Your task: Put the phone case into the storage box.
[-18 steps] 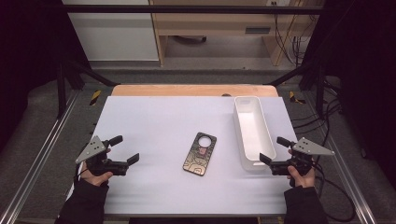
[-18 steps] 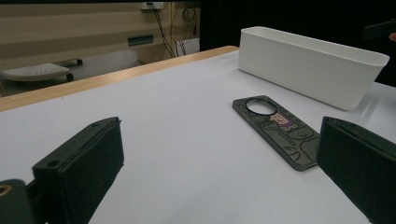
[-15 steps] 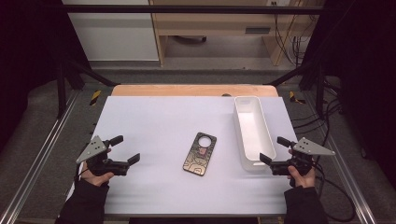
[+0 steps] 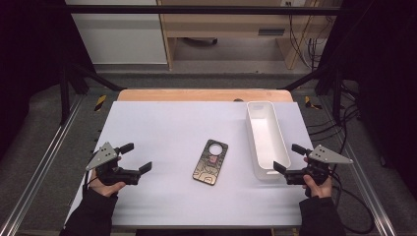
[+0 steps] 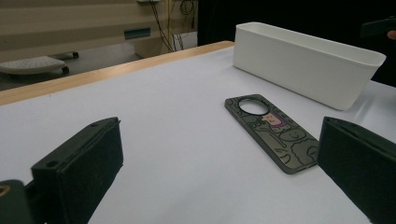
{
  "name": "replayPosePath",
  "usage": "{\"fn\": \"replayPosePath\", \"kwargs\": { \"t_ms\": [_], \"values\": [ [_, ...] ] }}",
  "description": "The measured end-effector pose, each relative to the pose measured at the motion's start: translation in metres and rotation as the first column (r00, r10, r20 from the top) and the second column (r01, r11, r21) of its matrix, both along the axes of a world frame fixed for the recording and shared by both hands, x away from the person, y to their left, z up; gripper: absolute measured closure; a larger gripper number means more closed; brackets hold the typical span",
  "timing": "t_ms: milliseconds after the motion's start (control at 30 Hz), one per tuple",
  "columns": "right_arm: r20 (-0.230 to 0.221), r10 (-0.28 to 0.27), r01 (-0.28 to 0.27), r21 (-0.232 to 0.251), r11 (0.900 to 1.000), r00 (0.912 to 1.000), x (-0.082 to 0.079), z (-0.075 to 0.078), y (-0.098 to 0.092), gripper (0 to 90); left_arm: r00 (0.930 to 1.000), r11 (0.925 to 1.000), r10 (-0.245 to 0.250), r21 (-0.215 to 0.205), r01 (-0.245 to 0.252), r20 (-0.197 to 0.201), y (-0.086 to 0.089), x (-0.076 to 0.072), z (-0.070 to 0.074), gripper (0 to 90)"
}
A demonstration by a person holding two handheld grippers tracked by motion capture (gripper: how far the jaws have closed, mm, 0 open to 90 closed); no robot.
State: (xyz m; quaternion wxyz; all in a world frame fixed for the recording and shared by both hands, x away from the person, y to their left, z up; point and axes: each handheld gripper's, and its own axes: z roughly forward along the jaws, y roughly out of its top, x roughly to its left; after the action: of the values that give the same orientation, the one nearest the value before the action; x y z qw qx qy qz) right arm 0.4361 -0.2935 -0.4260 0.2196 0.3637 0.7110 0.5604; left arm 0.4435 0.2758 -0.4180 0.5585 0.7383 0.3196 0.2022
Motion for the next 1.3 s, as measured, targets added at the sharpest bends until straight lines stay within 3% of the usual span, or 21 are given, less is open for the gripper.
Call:
{"fn": "replayPosePath", "kwargs": {
  "t_ms": [900, 1300],
  "values": [
    [0.003, 0.003, -0.003, -0.005, 1.0, 1.0, 0.0, 0.001, 0.001, 0.4, 0.9982, 0.9951, -0.007, 0.098, 0.013, -0.06, -0.062, -0.008, 0.004, 0.1],
    [0.002, 0.002, -0.002, -0.007, 1.0, 1.0, 0.0, 0.001, 0.002, 0.4, 0.9923, 0.991, -0.005, 0.132, 0.022, -0.124, -0.09, -0.005, 0.003, 0.0]
  ]
}}
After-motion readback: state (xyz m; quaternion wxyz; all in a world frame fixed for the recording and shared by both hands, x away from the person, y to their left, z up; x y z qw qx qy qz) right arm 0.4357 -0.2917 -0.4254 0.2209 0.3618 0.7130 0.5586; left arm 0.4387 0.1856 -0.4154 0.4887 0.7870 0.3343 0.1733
